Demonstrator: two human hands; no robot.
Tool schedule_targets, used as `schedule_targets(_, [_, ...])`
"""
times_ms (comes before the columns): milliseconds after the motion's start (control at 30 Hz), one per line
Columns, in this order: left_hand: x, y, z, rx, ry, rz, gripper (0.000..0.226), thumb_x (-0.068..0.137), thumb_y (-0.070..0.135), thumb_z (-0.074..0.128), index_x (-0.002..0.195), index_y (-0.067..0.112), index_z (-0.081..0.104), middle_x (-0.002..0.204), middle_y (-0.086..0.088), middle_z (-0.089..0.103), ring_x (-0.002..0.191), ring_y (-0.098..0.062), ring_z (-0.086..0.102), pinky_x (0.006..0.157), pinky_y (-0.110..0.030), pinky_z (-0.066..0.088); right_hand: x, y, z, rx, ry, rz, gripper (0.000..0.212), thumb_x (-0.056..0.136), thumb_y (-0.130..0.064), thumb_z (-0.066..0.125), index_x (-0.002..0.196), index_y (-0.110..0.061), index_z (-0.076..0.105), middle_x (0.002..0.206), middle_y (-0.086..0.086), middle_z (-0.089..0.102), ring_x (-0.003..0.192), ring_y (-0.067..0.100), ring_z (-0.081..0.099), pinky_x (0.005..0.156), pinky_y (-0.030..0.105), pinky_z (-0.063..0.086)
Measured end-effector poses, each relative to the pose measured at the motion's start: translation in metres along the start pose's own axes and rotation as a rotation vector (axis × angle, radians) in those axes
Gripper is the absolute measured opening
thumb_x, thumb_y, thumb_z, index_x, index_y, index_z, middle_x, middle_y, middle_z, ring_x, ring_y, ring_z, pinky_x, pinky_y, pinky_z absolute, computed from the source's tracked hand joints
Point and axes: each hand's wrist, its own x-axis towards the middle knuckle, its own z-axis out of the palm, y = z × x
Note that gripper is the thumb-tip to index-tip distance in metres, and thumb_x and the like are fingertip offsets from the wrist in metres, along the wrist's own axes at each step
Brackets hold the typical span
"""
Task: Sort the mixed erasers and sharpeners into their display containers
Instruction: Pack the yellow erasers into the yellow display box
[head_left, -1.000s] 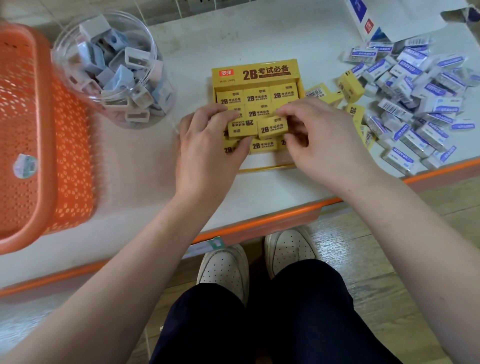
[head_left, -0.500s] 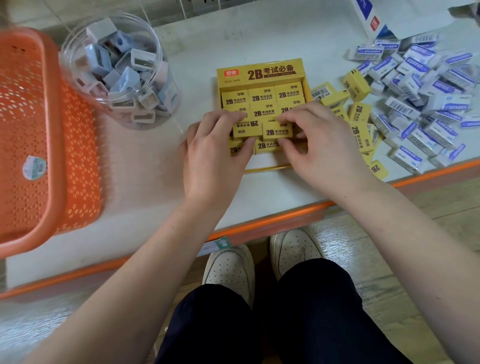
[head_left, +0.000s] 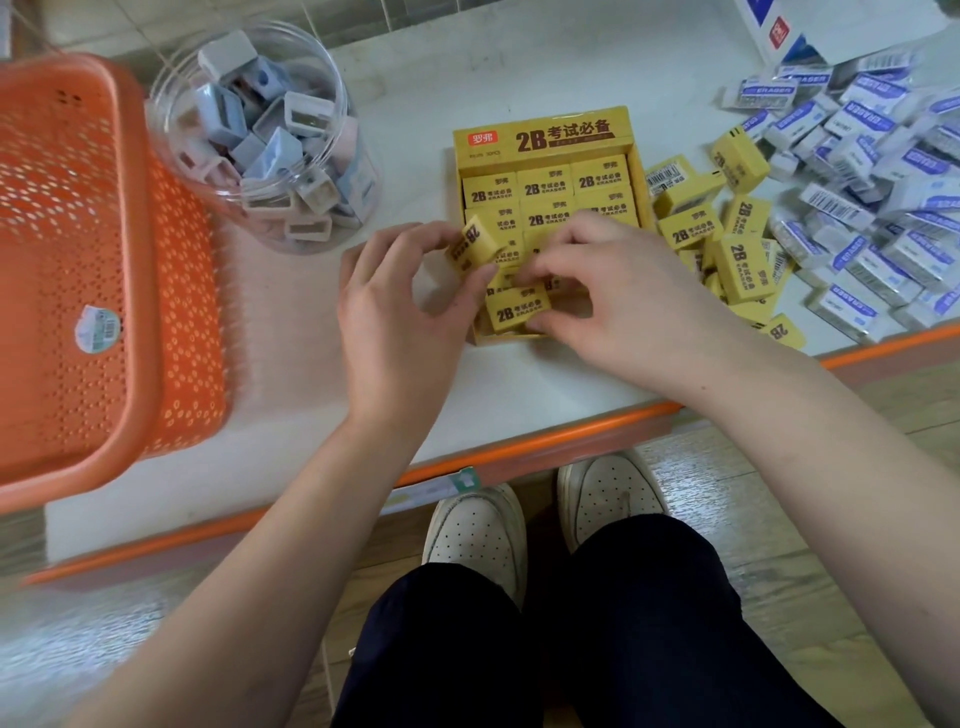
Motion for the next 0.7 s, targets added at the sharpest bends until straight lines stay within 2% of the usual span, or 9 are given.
schedule_targets(100, [0.002, 0.003, 0.001, -0.079, 0.001, -0.062, 0.030, 0.080, 0.031, 0.070, 0.104, 0.014, 0.066, 0.097, 0.008, 0.063, 0.093, -0.009, 0.059, 0.081, -0.016, 0.045, 0.006, -0.006, -0.001, -0.008, -0.060, 0.002, 0.038, 0.083, -0.028, 0.068, 0.120, -0.023, 0.061, 0.101, -0.010, 0.043, 0.090, 0.007, 0.045, 0.081, 0.017, 0.032])
schedule_targets(233, [0.004, 0.005, -0.002, -0.181, 0.046, -0.107, 0.028, 0.081, 0.022, 0.070, 0.107, 0.013, 0.065, 0.098, 0.011, 0.059, 0.091, -0.007, 0.061, 0.083, -0.028, 0.054, 0.006, -0.007, -0.007, 0.008, -0.111, 0.006, 0.036, 0.083, -0.027, 0.068, 0.118, -0.023, 0.062, 0.103, -0.007, 0.049, 0.086, 0.009, 0.053, 0.084, 0.021, 0.040])
schedule_targets(433, [0.004, 0.003, -0.005, -0.248, 0.060, -0.223, 0.026, 0.082, 0.018, 0.071, 0.108, 0.014, 0.064, 0.102, 0.001, 0.063, 0.092, -0.008, 0.060, 0.082, -0.028, 0.055, 0.001, -0.010, -0.014, -0.009, -0.138, -0.021, 0.033, 0.086, -0.023, 0.064, 0.119, -0.023, 0.063, 0.100, -0.006, 0.050, 0.083, 0.008, 0.054, 0.087, 0.023, 0.042])
schedule_targets(600, [0.003, 0.003, -0.003, -0.246, 0.052, -0.245, 0.026, 0.082, 0.018, 0.072, 0.107, 0.014, 0.065, 0.103, -0.004, 0.064, 0.090, -0.007, 0.060, 0.080, -0.025, 0.055, 0.003, -0.007, -0.012, -0.037, -0.147, -0.054, 0.031, 0.088, -0.019, 0.060, 0.118, -0.023, 0.064, 0.106, -0.005, 0.055, 0.083, 0.007, 0.051, 0.083, 0.018, 0.037])
schedule_targets(700, [0.003, 0.004, -0.002, -0.252, 0.037, -0.247, 0.026, 0.082, 0.016, 0.072, 0.107, 0.014, 0.065, 0.103, -0.005, 0.064, 0.089, -0.006, 0.060, 0.078, -0.022, 0.055, 0.002, -0.007, -0.008, -0.043, -0.128, -0.095, 0.031, 0.088, -0.021, 0.061, 0.118, -0.029, 0.064, 0.103, -0.004, 0.058, 0.085, 0.007, 0.047, 0.083, 0.019, 0.035])
